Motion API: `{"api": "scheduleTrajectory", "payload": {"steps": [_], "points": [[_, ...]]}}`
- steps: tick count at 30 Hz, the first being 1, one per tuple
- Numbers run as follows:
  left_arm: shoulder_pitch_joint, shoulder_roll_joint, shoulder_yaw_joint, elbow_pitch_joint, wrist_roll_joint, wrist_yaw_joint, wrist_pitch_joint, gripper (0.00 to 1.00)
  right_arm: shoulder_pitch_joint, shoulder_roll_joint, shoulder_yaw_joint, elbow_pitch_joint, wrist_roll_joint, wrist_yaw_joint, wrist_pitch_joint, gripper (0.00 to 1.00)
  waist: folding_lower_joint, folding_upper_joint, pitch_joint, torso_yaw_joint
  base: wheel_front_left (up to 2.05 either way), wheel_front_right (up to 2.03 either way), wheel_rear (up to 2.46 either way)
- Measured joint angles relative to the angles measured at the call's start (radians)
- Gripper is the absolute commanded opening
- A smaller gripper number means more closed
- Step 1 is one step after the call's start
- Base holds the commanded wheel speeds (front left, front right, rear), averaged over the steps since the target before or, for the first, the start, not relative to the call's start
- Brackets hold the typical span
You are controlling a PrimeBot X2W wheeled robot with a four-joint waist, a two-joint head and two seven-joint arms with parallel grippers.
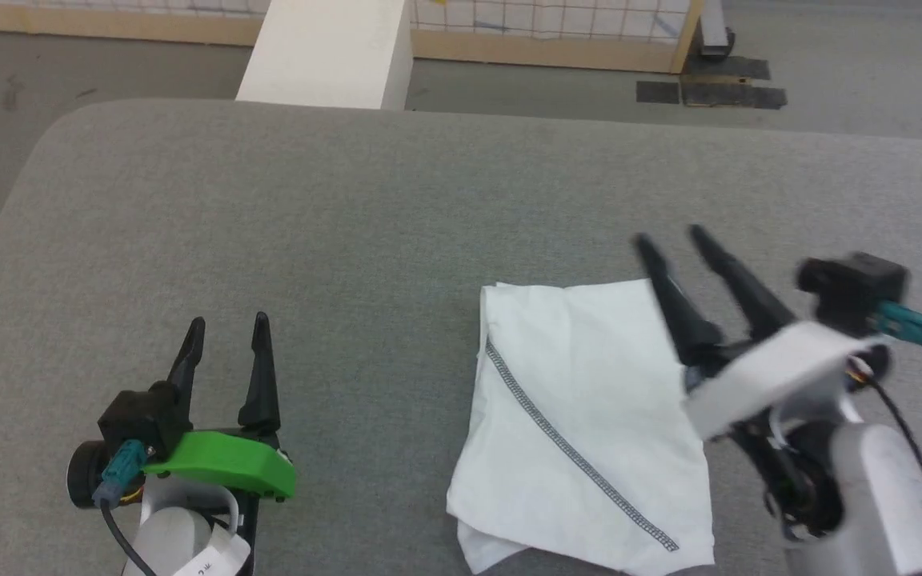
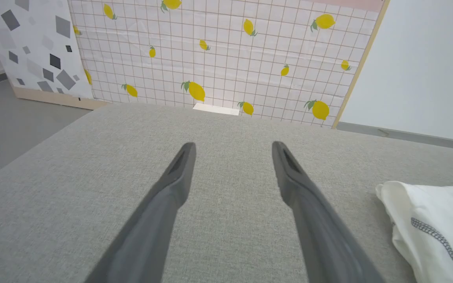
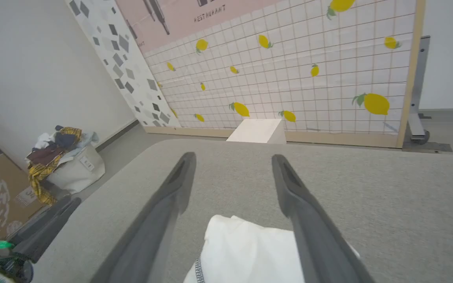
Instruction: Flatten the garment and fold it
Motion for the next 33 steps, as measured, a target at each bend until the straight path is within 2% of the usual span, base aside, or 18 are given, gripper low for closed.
{"api": "scheduleTrajectory", "payload": {"steps": [4, 11, 22, 30, 31, 32, 33], "points": [[0.001, 0.000, 0.000, -0.004, 0.001, -0.002, 0.000, 1.00, 0.081, -0.002, -0.123, 0.033, -0.005, 0.000, -0.064, 1.00, 0.0000, 0.0000, -0.015, -0.026, 0.00, 0.00, 0.00], [0.002, 0.000, -0.003, -0.010, 0.001, -0.005, 0.000, 1.00, 0.150, -0.002, -0.185, 0.152, -0.026, 0.000, -0.071, 1.00, 0.0000, 0.0000, -0.018, -0.049, 0.00, 0.00, 0.00], [0.003, -0.001, -0.015, -0.003, 0.001, -0.009, 0.000, 1.00, 0.134, -0.002, -0.125, 0.408, 0.007, 0.000, 0.033, 1.00, 0.0000, 0.0000, -0.007, -0.017, 0.00, 0.00, 0.00], [0.004, -0.002, -0.014, 0.010, 0.001, -0.011, 0.000, 1.00, 0.052, -0.008, -0.042, 0.500, 0.011, 0.000, 0.089, 1.00, 0.0000, 0.0000, -0.001, 0.000, 0.00, 0.00, 0.00], [0.004, -0.002, -0.014, 0.012, 0.001, -0.011, 0.000, 1.00, 0.045, -0.008, -0.034, 0.506, 0.013, 0.000, 0.099, 0.80, 0.0000, 0.0000, -0.001, 0.001, 0.00, 0.00, 0.00], [0.004, -0.002, -0.014, 0.015, 0.001, -0.011, 0.000, 1.00, 0.040, -0.009, -0.028, 0.509, 0.013, 0.000, 0.105, 0.37, 0.0000, 0.0000, -0.002, 0.002, 0.00, 0.00, 0.00], [0.004, -0.002, -0.014, 0.016, 0.001, -0.012, 0.000, 1.00, 0.035, -0.009, -0.024, 0.511, 0.013, 0.000, 0.106, 0.09, 0.0000, 0.0000, -0.003, 0.002, 0.00, 0.00, 0.00]]}}
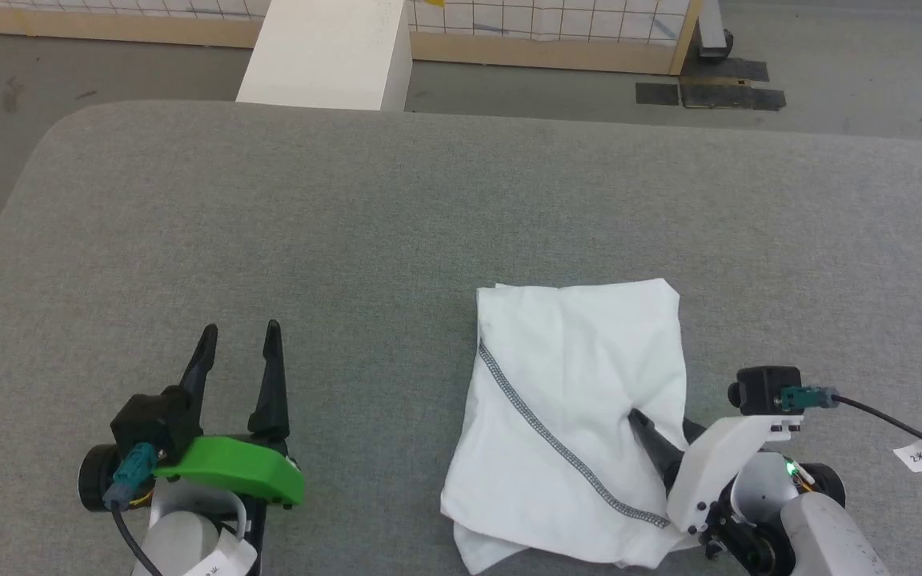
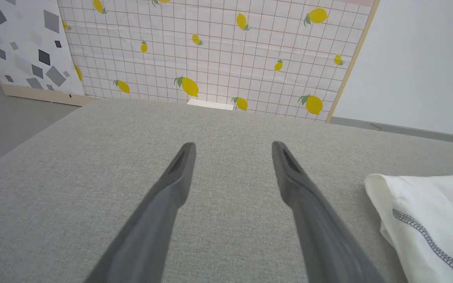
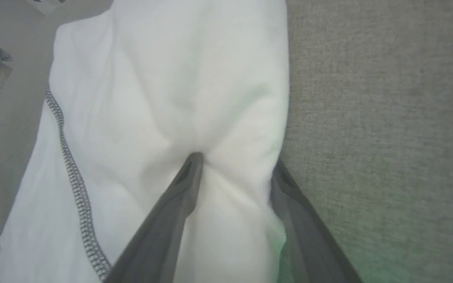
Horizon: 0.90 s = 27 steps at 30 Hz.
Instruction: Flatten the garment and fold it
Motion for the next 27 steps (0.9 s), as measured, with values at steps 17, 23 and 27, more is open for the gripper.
{"api": "scheduleTrajectory", "payload": {"steps": [17, 23, 27], "points": [[0.007, 0.002, 0.014, -0.046, 0.011, 0.000, 0.000, 1.00, -0.108, -0.065, -0.021, -0.144, -0.404, 0.000, 0.143, 0.00, 0.0000, 0.0000, 0.013, -0.097, 0.00, 0.00, 0.00], [-0.025, 0.008, 0.005, -0.087, 0.021, 0.000, 0.000, 1.00, -0.204, -0.258, 0.002, -0.167, -0.446, 0.001, 0.197, 0.00, 0.0000, 0.0000, 0.049, -0.174, 0.00, 0.00, 0.00], [-0.067, 0.029, -0.006, -0.121, 0.031, 0.000, 0.000, 1.00, -0.274, -0.338, -0.016, -0.143, -0.447, 0.001, 0.206, 0.00, 0.0000, 0.0000, 0.094, -0.222, 0.00, 0.00, 0.00]]}}
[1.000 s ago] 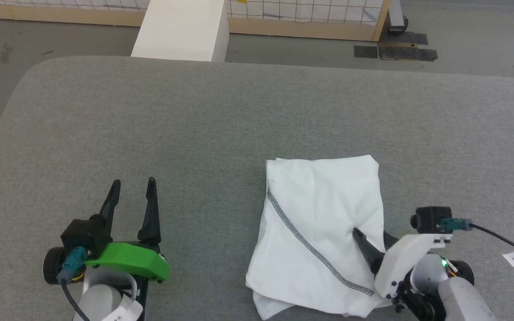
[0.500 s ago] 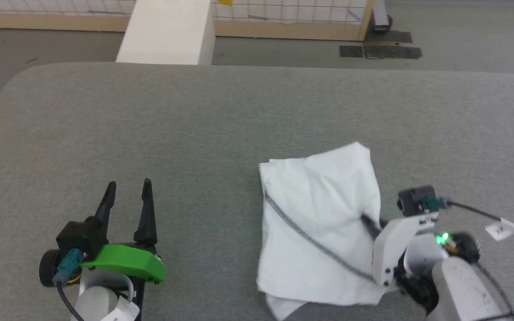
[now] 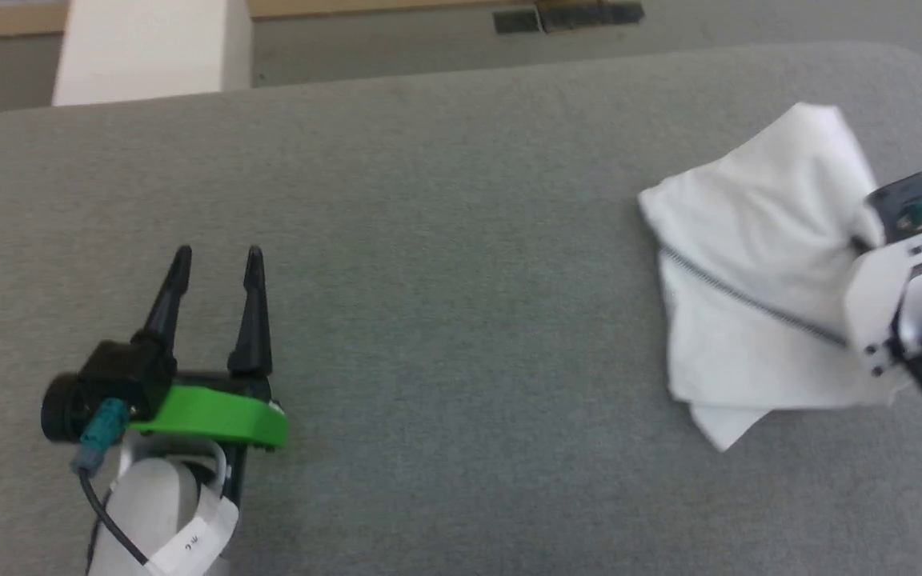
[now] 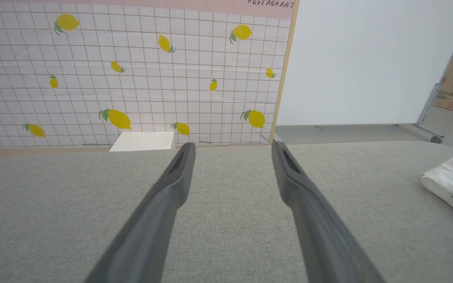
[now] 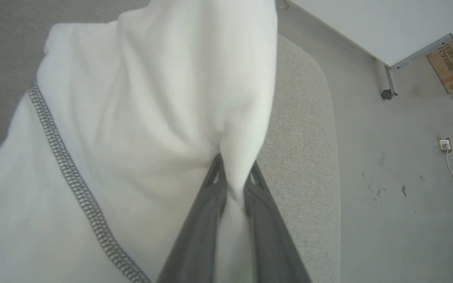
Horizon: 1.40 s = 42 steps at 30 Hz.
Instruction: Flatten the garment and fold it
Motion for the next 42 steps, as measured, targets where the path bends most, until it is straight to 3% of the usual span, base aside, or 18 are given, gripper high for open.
{"api": "scheduleTrajectory", "payload": {"steps": [10, 21, 25, 34, 42], "points": [[-0.092, 0.076, -0.013, -0.064, 0.010, 0.000, 0.027, 1.00, -0.156, -0.077, -0.114, 0.131, -0.108, 0.000, -0.084, 0.00, 0.0001, 0.0000, 0.154, -0.092, 0.00, 0.00, 0.00], [-0.116, 0.111, -0.019, -0.096, 0.010, -0.001, 0.062, 1.00, -0.273, -0.058, -0.234, 0.249, -0.233, 0.000, -0.186, 0.00, 0.0002, 0.0000, 0.287, -0.146, 0.00, 0.00, 0.00], [-0.115, 0.111, -0.024, -0.089, 0.010, 0.000, 0.060, 1.00, -0.288, -0.049, -0.250, 0.266, -0.266, 0.000, -0.223, 1.00, 0.0002, 0.0000, 0.288, -0.145, 0.00, 0.00, 0.00], [-0.095, 0.065, -0.042, -0.008, -0.014, 0.005, 0.025, 1.00, -0.278, -0.028, -0.286, 0.265, -0.235, 0.000, -0.336, 1.00, 0.0001, 0.0000, 0.200, -0.121, 0.00, 0.00, 0.00], [-0.034, 0.019, -0.058, 0.075, -0.043, 0.011, 0.005, 1.00, -0.097, 0.042, -0.262, 0.131, 0.012, 0.000, -0.503, 1.00, -0.0001, 0.0000, 0.050, -0.064, 0.00, 0.00, 0.00]]}}
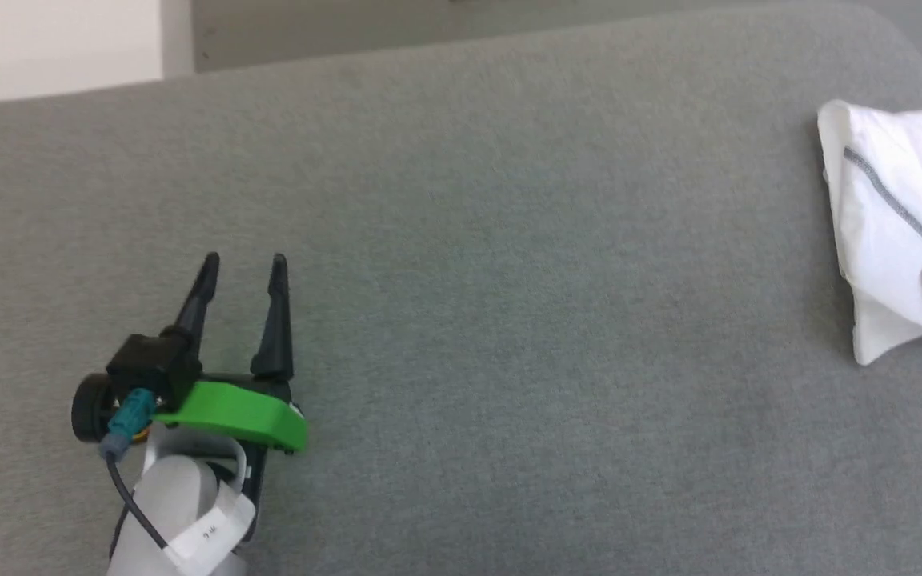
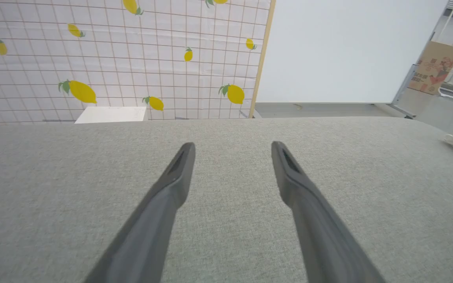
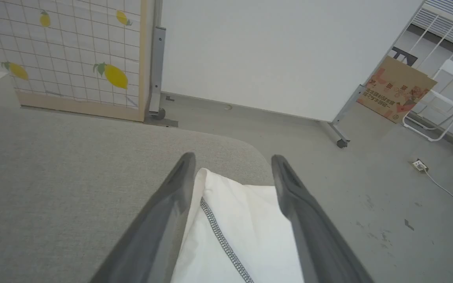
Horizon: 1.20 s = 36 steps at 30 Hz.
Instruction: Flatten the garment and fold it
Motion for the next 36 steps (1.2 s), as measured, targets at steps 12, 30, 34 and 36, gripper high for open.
{"api": "scheduleTrajectory", "payload": {"steps": [12, 30, 34, 36], "points": [[0.032, -0.023, -0.019, 0.063, -0.026, 0.008, -0.002, 1.00, 0.322, 0.163, 0.033, -0.339, 0.110, 0.000, -0.119, 1.00, 0.0000, 0.0000, -0.147, 0.124, 0.00, 0.00, 0.00], [0.132, -0.042, -0.023, 0.065, -0.025, 0.008, -0.002, 1.00, 0.580, 0.296, 0.076, -0.406, 0.026, 0.000, -0.201, 1.00, 0.0000, 0.0000, -0.268, 0.205, 0.00, 0.00, 0.00], [0.142, -0.045, -0.027, 0.065, -0.025, 0.007, -0.002, 1.00, 0.600, 0.300, 0.065, -0.405, 0.025, 0.000, -0.207, 1.00, 0.0000, 0.0000, -0.276, 0.207, 0.00, 0.00, 0.00], [0.149, -0.046, -0.028, 0.065, -0.025, 0.007, -0.002, 1.00, 0.607, 0.300, 0.059, -0.403, 0.029, 0.000, -0.207, 1.00, 0.0000, 0.0000, -0.280, 0.208, 0.00, 0.00, 0.00]]}}
